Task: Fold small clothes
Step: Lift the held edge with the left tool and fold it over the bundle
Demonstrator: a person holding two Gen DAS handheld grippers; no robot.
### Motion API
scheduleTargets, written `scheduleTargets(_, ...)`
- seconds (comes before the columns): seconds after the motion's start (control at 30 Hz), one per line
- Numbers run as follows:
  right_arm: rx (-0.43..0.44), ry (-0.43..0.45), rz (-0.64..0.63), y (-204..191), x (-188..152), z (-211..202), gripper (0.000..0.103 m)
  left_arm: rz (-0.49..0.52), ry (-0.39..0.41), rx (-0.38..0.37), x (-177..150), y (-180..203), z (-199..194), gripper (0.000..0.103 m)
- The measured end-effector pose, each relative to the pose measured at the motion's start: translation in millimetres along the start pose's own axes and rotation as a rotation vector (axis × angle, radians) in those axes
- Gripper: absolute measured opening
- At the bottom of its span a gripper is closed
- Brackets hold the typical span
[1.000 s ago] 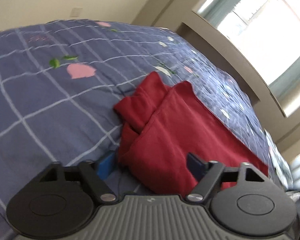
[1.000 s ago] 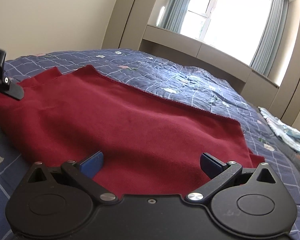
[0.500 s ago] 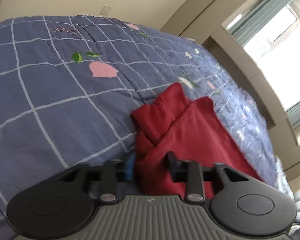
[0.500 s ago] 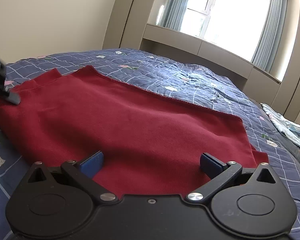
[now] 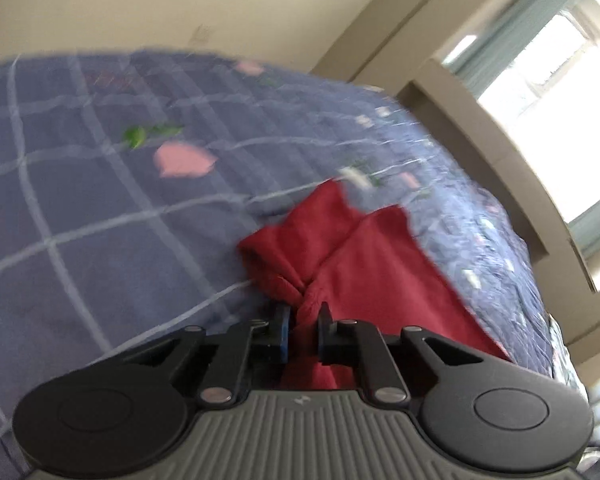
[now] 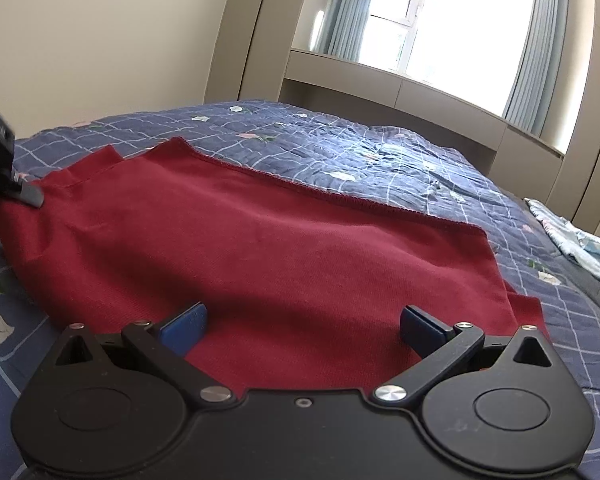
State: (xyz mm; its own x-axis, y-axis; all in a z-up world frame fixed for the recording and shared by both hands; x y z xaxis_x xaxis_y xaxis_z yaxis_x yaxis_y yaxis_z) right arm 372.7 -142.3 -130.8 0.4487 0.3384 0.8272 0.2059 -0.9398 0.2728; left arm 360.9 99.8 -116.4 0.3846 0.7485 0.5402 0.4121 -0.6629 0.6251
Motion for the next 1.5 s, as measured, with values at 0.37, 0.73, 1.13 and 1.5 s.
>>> scheduleTargets(0.37,-0.012,0.005,0.176,71.2,-13.5,-36.9,0.102,0.397,0.064,-0.336,3.3,132.5,-34.5,0.01)
scheduleTargets(0.73,-0.193,-0.075,0.151,155.2,-75.8,-96.6,0.102,0.745,-0.094,-0.581,-95.0,257.6,-49.5,0.01)
scheduleTargets(1.13,-0.268,-0.111,0.354,225.8,-114.6,-115.4,0.102,0.998,-0.313,-0.519,-225.1,261.5,-36.1,0.013)
scheduleTargets(1.5,-0.049,-0.023,0.575,262.9,-72.4,-78.1,0.102,1.092,-0.298,-0.439,-243.1,245.8,-41.9,0.043)
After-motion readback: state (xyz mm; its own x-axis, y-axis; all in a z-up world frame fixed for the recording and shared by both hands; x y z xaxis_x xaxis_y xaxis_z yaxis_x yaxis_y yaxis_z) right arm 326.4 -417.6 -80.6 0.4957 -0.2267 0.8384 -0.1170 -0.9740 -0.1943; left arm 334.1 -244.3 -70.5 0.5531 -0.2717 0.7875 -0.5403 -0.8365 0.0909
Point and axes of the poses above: each gripper's, at about its wrist camera, not at the fingertips, and z roughly the way its jaws point, y to its right, x to its top, the point moved 8 cm from there along z, roughly the way its jaws point, and after that the axes turned 5 degrees about -x, right-handed, at the moved point
